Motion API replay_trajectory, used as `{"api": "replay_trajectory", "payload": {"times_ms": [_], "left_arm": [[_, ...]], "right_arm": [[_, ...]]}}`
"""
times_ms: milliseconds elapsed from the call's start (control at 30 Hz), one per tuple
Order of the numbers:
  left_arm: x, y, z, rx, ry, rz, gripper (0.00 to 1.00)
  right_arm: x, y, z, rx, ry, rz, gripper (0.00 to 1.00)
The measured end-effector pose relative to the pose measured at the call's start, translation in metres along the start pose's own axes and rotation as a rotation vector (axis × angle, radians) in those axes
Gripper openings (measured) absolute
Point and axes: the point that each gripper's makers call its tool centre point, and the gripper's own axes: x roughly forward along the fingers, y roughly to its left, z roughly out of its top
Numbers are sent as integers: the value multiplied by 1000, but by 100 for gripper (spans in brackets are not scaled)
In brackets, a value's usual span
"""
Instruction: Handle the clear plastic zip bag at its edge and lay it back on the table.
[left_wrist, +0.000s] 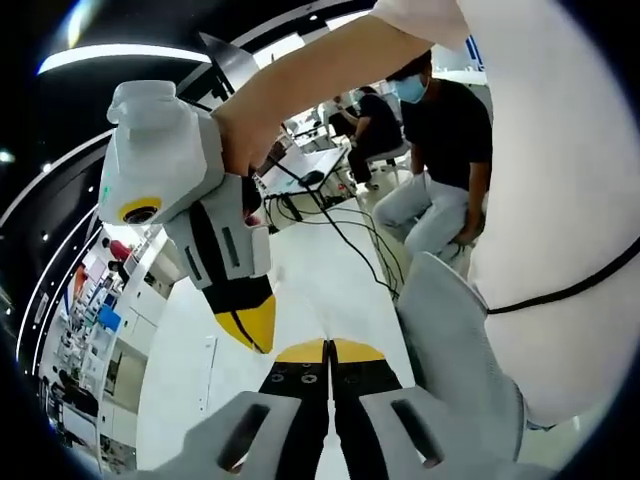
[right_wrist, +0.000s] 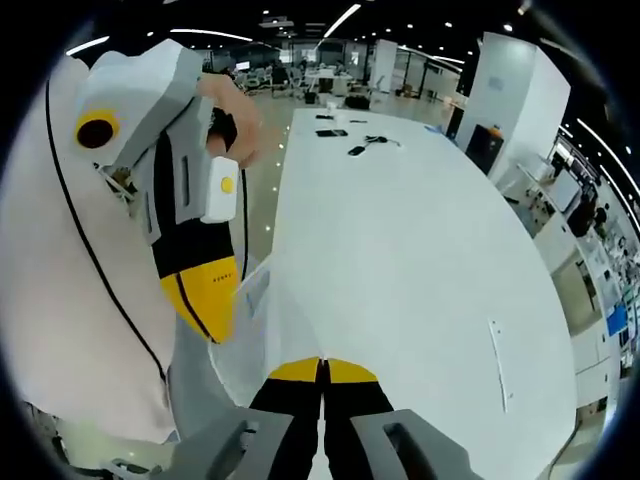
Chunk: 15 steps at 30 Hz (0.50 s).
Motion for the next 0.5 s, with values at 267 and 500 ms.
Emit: {"api": "replay_trajectory", "payload": {"times_ms": [267,500], "left_arm": [[4,-10,7,-9,-13,-28,0],[8,-18,10,-8,-20,-40,0]], "right_arm": [[-1,-9,-3,48,8,-54,0],[-3,-15,-6,87,14,-98,0]]}}
